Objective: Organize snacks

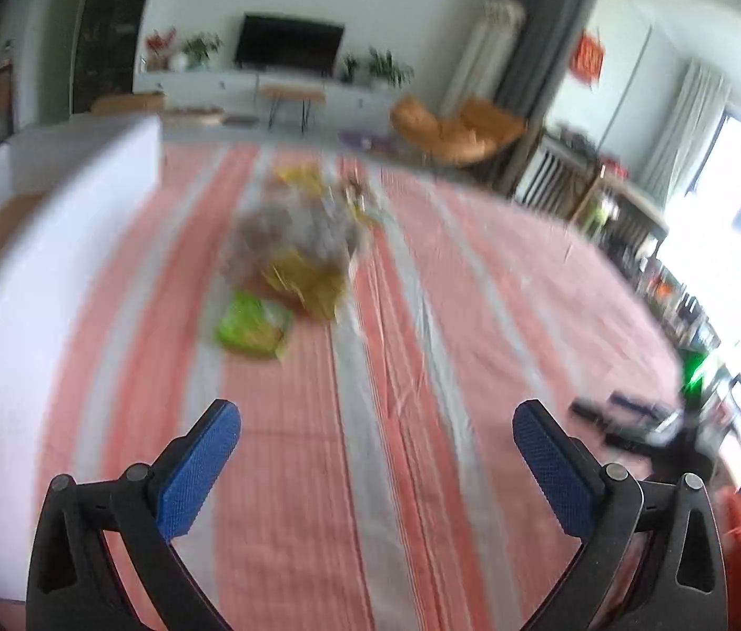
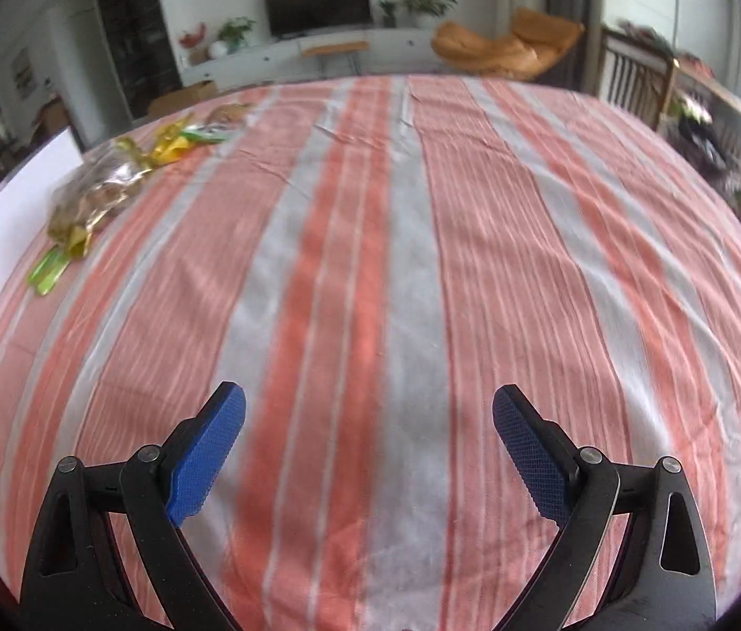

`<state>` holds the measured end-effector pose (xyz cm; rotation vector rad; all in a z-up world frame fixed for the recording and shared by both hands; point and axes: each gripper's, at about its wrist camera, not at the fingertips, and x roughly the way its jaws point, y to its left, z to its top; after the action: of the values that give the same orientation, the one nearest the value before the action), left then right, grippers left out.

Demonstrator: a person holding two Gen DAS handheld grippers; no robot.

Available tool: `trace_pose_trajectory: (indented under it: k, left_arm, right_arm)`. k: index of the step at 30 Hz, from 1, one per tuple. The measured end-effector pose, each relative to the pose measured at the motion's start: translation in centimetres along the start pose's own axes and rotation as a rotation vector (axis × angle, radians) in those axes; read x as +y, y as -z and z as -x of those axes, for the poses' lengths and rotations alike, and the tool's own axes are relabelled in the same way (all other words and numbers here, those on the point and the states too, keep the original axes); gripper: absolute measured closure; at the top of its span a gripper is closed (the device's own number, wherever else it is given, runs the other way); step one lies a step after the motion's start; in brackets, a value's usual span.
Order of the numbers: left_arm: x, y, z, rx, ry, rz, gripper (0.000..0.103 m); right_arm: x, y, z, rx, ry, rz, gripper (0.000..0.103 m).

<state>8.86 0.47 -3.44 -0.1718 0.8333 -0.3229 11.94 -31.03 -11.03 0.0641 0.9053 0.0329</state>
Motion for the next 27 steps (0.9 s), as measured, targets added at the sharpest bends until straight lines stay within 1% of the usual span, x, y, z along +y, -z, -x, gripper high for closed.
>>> trace_pose_trajectory:
  k: [2, 4, 6, 8, 10, 12, 14, 17, 27]
  left_arm:
    - [-0.5, 0.5, -2.5, 0.029, -0.048, -0.037, 0.001]
    - [-0.7, 1.2, -4.9, 0.059, -0.113, -0.086, 0.001]
    - [-0.7, 1.4, -6.4, 0.087, -0.159, -0.124, 0.001]
    - [-0.2, 2.0, -7.3, 0.105, -0.181, -0.149, 0.001]
    - [0.0, 2.3, -8.5, 0.124, -0.202, -0.163, 0.001]
    - [0.9, 2.7, -8.7, 0.139, -0.195, -0.136, 0.001]
    - [1.1, 2.8, -9.0, 0.128, -0.196, -0.122, 0.001]
    - [0.5, 2.8, -9.6, 0.131, -0.229, -0.144, 0.000]
    - [0.6, 2.7, -9.6, 0.131, -0.223, -0.141, 0.000]
  right_arm:
    - [0.1, -0.1, -0.3, 0.004, 0.005, 0.004, 0.006]
    - [0.5, 0.3, -1.1, 0.013, 0.007, 0.011, 0.005]
    - [0.9, 0.3, -1.3, 0.012, 0.036, 0.039, 0.004]
    - [1.1, 0.3, -1.4, 0.022, 0.052, 0.059, 0.002]
    - [1.1, 0.4, -1.7, 0.026, 0.047, 0.060, 0.001]
    - [0.9, 0.5, -1.6, 0.028, 0.048, 0.061, 0.000]
    - [0.8, 0.7, -1.4, 0.027, 0.048, 0.060, 0.000]
    - [0.9, 0.6, -1.6, 0.027, 0.048, 0.060, 0.000]
    - [0.7, 0.8, -1.6, 0.027, 0.051, 0.056, 0.000]
